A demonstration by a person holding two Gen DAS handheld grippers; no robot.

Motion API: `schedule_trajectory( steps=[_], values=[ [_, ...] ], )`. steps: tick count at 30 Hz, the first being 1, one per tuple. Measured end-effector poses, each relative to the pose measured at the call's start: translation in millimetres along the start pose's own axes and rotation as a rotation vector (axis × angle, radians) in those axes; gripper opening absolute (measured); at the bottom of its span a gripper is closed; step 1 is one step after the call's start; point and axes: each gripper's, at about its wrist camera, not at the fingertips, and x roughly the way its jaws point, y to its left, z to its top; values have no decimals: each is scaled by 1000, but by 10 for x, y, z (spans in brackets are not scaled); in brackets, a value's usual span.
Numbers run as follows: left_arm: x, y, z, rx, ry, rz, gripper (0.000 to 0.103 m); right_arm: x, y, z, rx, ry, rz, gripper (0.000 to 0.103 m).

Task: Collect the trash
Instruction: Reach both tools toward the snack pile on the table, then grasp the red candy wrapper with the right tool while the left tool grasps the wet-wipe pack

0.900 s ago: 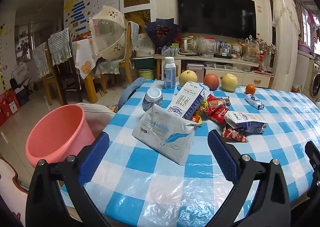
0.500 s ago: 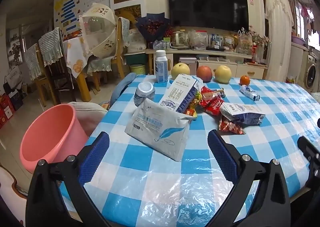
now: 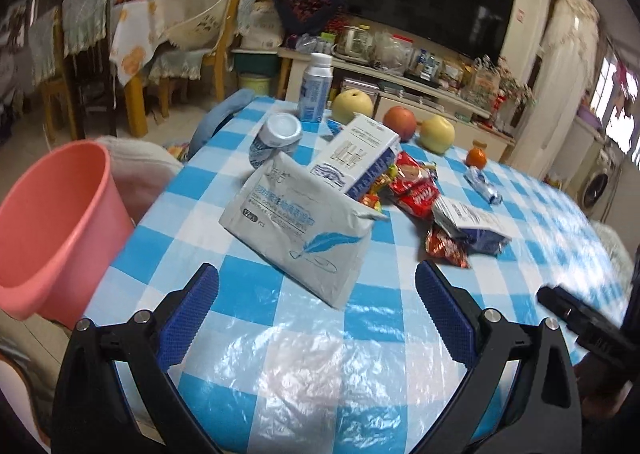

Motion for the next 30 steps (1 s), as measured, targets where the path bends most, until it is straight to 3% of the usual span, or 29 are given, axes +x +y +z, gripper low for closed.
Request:
schedule_trajectory(
  steps=[7, 10, 15, 22, 30],
  values=[
    [347, 275, 248, -220, 77, -100, 99, 387, 153, 95, -17, 70, 74, 95],
    [556, 369, 287, -319, 137, -121, 99, 573, 200, 148, -17, 104, 89, 87],
    [848, 455, 312, -442, 210, -150, 99, 834, 197, 228, 6, 145, 78, 87],
    [1121, 392, 349, -467, 256, -108, 99, 1060, 182, 344, 30, 161, 61, 87],
    [1256, 402, 444, -506, 244, -99, 99, 1182, 331, 415, -20, 149, 42, 87]
  ],
)
